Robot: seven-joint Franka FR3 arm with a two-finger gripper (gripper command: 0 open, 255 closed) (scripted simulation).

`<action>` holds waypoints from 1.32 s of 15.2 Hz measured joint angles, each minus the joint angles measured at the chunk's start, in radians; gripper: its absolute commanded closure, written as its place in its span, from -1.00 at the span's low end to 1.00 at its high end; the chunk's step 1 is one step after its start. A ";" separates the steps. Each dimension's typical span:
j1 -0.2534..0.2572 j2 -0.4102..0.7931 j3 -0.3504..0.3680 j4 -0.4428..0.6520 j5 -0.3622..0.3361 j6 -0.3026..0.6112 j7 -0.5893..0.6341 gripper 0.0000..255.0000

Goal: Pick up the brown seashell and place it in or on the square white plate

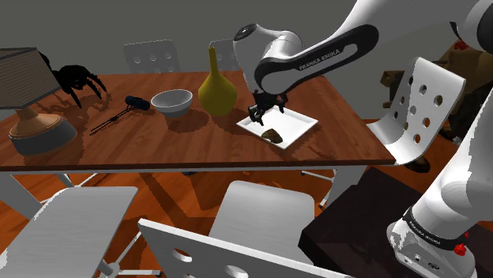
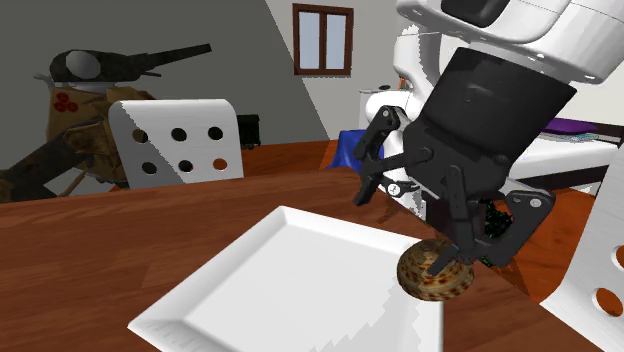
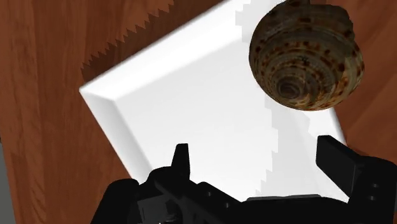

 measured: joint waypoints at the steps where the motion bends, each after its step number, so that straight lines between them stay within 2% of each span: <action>1: 0.007 0.008 0.009 0.004 0.020 -0.004 -0.003 -1.00; 4: 0.017 -0.007 0.032 -0.034 0.092 0.002 -0.026 -1.00; 6: 0.021 -0.005 0.039 -0.039 0.113 0.004 -0.032 -1.00; 13: 0.015 0.011 0.033 -0.108 0.103 0.083 -0.018 -1.00; 19: 0.013 0.011 0.032 -0.116 0.101 0.092 -0.018 -1.00; 20: 0.013 0.011 0.032 -0.116 0.101 0.092 -0.018 1.00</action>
